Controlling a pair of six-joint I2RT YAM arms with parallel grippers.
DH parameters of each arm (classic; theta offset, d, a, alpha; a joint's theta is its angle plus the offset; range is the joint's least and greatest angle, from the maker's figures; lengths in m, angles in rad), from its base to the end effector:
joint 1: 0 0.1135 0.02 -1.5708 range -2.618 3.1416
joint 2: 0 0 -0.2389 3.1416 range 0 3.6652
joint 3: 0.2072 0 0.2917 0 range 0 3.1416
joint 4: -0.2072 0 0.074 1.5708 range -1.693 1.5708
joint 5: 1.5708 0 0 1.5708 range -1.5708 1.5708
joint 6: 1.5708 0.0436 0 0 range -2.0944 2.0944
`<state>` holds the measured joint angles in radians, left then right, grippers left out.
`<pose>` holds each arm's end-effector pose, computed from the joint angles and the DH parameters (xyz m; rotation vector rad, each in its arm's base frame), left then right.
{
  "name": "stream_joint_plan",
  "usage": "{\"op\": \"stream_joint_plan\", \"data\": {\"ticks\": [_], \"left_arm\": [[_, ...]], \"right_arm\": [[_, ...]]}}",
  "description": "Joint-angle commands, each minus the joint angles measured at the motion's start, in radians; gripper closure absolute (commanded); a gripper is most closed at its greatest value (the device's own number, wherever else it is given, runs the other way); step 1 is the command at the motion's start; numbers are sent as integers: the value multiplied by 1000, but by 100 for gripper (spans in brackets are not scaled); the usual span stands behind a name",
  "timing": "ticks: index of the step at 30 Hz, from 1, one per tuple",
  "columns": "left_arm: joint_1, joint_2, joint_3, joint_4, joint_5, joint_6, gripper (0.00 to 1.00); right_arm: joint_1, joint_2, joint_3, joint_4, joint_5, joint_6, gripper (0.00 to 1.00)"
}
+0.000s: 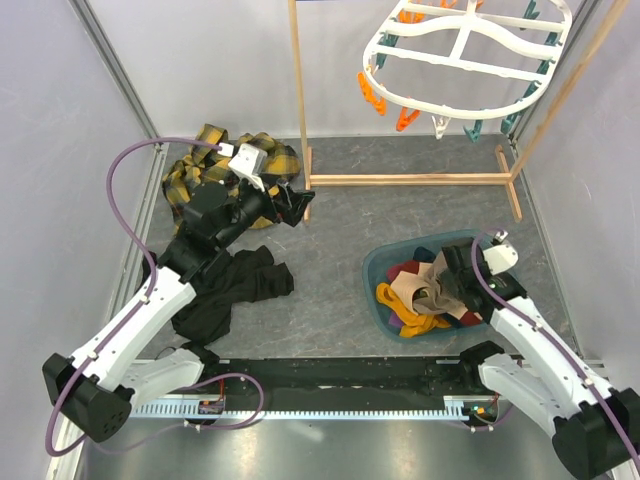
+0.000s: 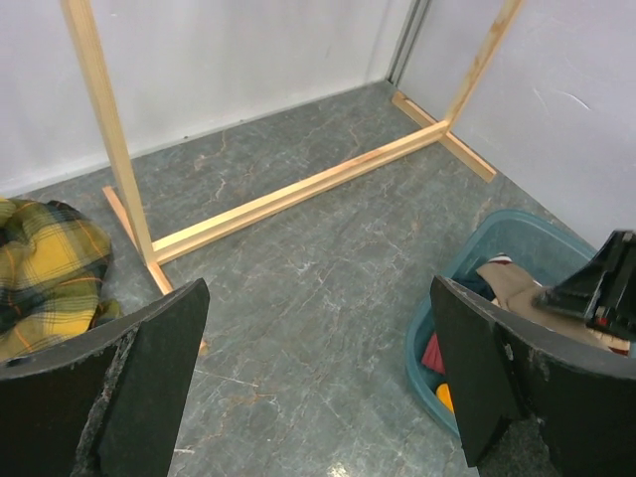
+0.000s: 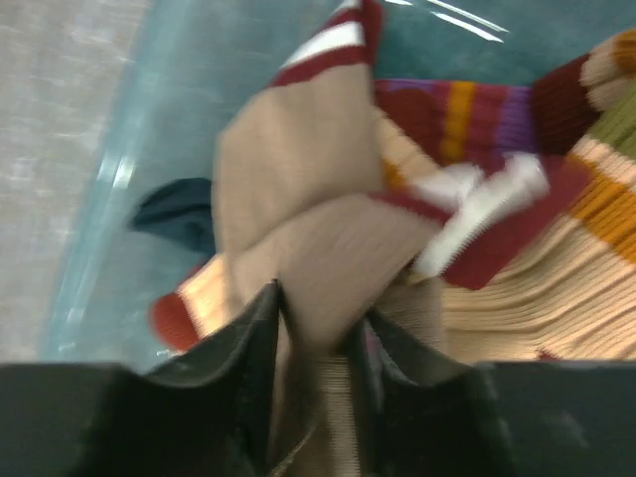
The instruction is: Remove the socks clipped to the hanger
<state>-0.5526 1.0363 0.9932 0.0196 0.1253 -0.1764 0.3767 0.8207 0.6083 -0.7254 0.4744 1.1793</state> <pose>0.2553 -0.1638 0.3640 0.4033 1.5839 -0.6637 0.2078 0.0608 0.1958 1.0973 2.1061 0.1365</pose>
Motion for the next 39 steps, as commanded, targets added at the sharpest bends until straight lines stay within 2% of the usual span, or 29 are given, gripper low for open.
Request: {"op": "stream_joint_plan", "data": {"ticks": [1,8,13,14,18,21,23,25,28,31,34,35,38,39], "left_arm": [[-6,-35,-18,65,-62,11,1],[-7,-30,-18,66,-44,-8,1],[-7,-28,-19,66,-49,-8,1],[-7,-28,-19,66,-50,-8,1],[-7,-27,-21,66,-50,-9,1],[-7,-19,-21,66,-47,-11,1],[-7,-18,-21,66,-38,-11,1],[-7,-16,-19,66,-39,-9,1],[-7,-12,-19,66,-36,-9,1],[-7,-13,-16,66,-16,-20,1],[-9,-19,-13,65,3,-21,1],[-12,-24,-10,65,19,-18,1],[-21,-36,-1,59,62,2,1],[-26,-41,2,59,80,3,1]], "right_arm": [[1,46,27,-8,78,-21,53],[1,31,211,-101,193,-101,41],[1,-12,301,-112,224,-174,41],[1,-18,309,-111,214,-181,43],[1,-46,269,-45,107,-179,67],[1,-74,133,50,-23,-121,75],[1,-77,-20,104,-138,-75,79],[1,-71,-146,156,-146,-47,84],[1,-72,-202,201,-88,-47,87],[-1,-74,-130,205,-20,-137,84],[1,-77,-27,195,21,-243,73],[-1,-78,-3,193,14,-285,66],[1,-74,88,228,-68,-516,56],[1,-71,129,233,-139,-573,53]]}}
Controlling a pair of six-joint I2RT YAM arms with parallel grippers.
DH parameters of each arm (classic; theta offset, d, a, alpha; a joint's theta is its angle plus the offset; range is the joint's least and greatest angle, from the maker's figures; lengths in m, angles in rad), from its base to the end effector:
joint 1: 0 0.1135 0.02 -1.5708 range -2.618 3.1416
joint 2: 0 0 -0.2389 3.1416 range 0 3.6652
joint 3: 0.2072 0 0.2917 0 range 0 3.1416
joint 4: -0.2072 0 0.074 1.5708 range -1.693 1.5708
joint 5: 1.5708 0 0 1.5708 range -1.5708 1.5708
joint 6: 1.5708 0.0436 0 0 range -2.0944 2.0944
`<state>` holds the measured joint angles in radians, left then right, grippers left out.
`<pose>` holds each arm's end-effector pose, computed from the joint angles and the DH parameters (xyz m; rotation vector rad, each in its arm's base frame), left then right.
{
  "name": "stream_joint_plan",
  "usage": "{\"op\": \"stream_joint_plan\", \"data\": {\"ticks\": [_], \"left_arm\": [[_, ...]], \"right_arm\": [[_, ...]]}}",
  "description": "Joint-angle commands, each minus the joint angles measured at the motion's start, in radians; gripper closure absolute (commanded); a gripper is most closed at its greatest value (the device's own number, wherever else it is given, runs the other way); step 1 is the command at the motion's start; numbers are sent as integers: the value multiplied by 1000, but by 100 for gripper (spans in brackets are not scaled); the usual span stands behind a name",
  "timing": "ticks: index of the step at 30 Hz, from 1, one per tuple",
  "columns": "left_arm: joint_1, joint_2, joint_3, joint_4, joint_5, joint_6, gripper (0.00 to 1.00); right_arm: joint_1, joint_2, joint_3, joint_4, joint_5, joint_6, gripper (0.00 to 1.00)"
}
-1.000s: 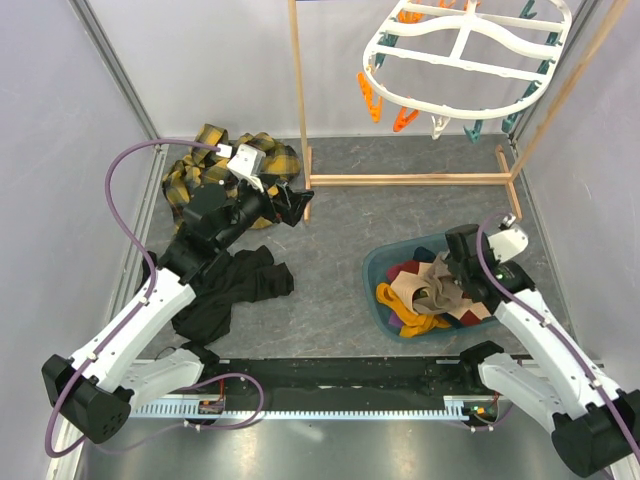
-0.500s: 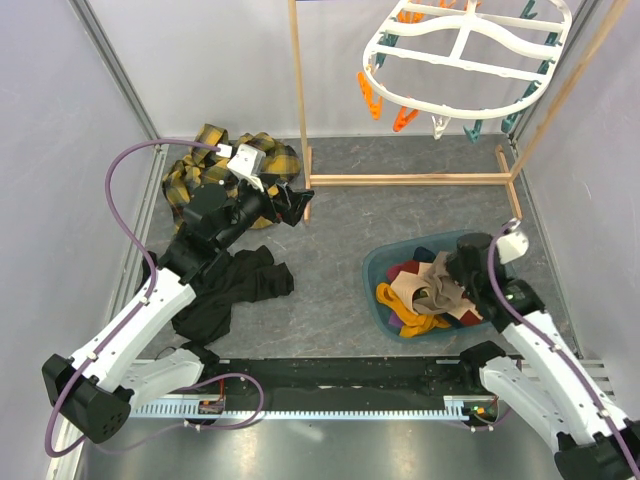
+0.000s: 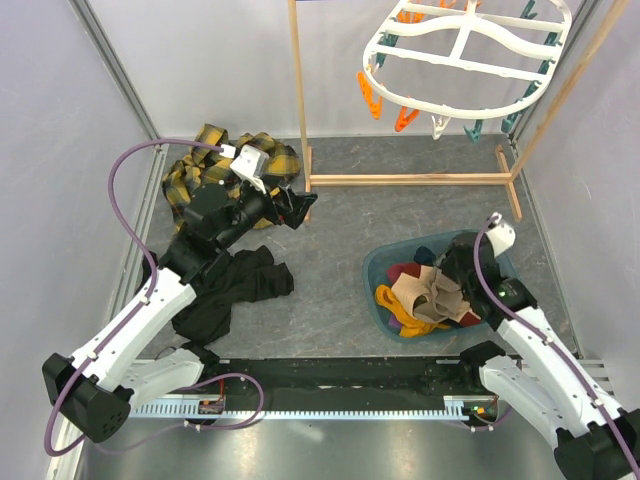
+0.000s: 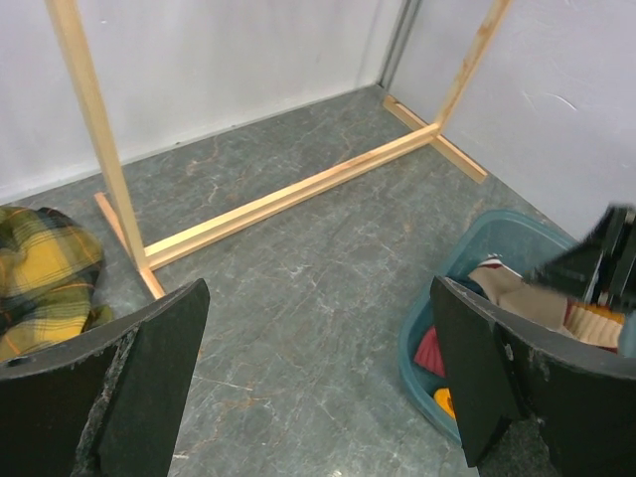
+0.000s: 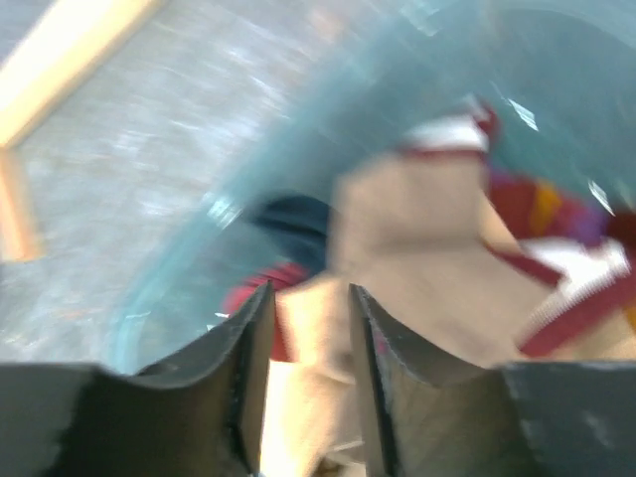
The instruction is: Remove the socks clipped to the hanger
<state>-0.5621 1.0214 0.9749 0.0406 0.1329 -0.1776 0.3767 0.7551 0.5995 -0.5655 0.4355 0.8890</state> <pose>0.2511 -0.1650 0.3632 0.4134 1.5646 -0.6805 0.2138 0.0648 0.2173 0.7734 2.0805 0.1969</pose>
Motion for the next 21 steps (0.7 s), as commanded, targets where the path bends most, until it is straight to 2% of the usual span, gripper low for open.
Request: {"op": "stream_joint_plan", "data": {"ticks": [1,2,4,6,7,9,16,19,21], "left_arm": [[-19,-29,25,36,89,3,1],[-21,-33,31,36,137,0,1],[-25,-44,36,42,216,-17,1],[-28,-56,33,68,270,-29,1],[-28,-69,33,74,295,-36,1],[-28,-84,25,88,335,-48,1],[-28,-147,-5,113,292,-33,1],[-28,-142,-15,114,274,-30,1],[-28,-135,-1,101,283,-33,1]], "right_arm": [[1,7,163,73,-127,-380,49],[1,13,189,50,-154,-410,40],[1,27,270,20,-217,-465,28],[1,29,342,-10,-260,-484,20],[-1,27,365,-14,-285,-476,11],[-2,20,426,-14,-299,-469,2],[1,12,591,24,-287,-473,2],[-1,1,606,42,-264,-505,2],[1,-20,558,84,-253,-551,2]]}}
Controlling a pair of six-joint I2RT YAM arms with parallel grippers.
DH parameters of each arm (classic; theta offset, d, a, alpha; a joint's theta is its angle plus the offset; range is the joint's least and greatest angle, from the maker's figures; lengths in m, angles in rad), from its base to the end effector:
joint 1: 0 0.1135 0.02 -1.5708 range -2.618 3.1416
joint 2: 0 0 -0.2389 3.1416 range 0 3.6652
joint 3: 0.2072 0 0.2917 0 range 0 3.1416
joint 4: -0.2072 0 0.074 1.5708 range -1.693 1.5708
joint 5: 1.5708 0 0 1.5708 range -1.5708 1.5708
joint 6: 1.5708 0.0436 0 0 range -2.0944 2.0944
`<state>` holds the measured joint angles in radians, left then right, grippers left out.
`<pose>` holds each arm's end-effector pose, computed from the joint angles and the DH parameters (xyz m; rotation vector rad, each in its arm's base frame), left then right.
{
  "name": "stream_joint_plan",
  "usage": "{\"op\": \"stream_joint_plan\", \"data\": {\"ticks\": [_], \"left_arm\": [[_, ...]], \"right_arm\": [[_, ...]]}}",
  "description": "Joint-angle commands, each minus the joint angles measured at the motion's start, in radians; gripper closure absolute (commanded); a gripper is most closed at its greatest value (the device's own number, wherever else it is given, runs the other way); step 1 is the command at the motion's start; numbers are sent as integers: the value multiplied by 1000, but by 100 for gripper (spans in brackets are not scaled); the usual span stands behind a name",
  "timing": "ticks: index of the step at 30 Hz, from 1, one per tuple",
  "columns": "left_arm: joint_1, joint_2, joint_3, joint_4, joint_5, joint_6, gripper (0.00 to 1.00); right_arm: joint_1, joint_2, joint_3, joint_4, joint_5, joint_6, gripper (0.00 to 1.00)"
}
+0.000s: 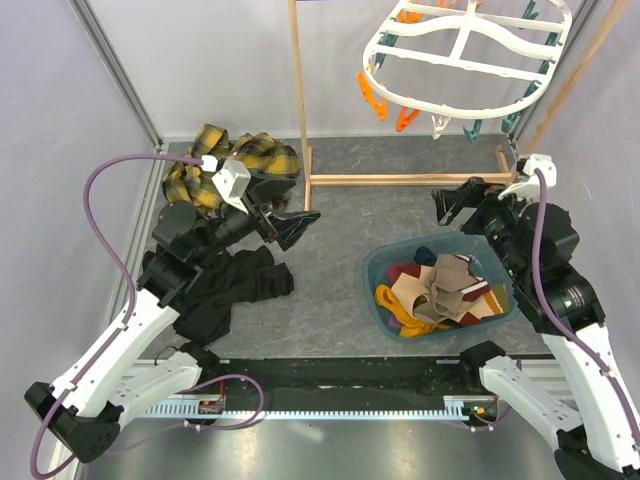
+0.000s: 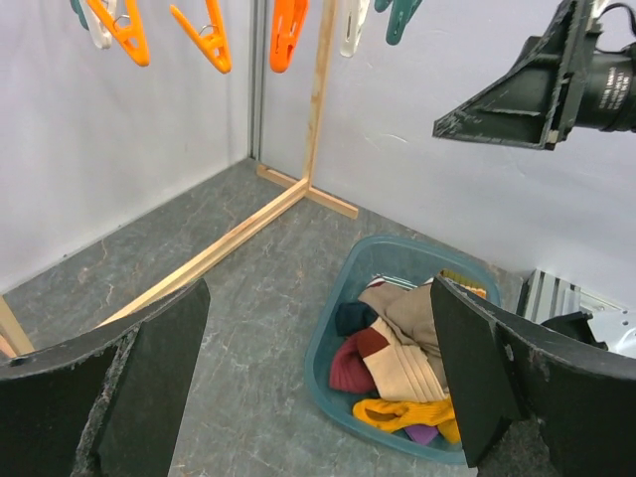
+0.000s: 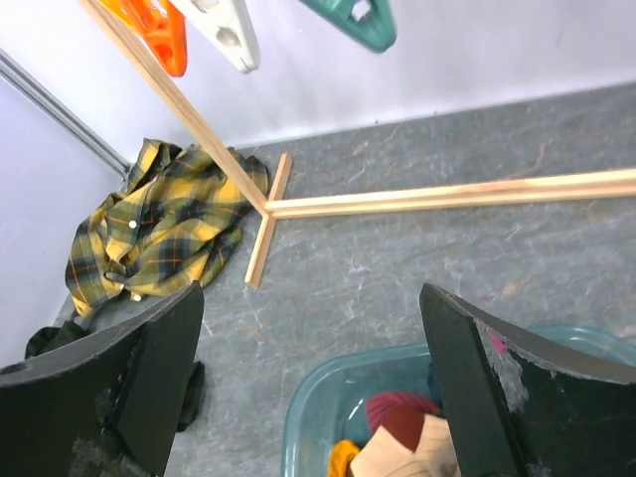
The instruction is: Remove the socks clipped to the hanger
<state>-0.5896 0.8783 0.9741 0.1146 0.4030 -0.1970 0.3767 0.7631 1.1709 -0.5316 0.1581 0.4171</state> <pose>0.2045 -0.1574 0.4082 0.6184 1.3013 -0.9254 0.1901 0.0678 0.4325 0.1542 1.7072 0.4589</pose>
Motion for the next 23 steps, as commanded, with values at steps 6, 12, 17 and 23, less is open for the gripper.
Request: {"op": "stream_joint_plan", "data": {"ticks": [6,12,17,23], "left_arm": [[-3,1,-3,31,14,-16,1],[1,17,0,34,25,-33,1],[1,11,-5,34,11,-22,1],[1,27,-2,34,20,-30,1]], "right_arm": [[1,-68,-85,87,46,-64,2],[1,-74,-93,102,58,-74,2],[1,-73,-103,131,14,-32,2],[1,-88,-109,137,46,-31,2]]}}
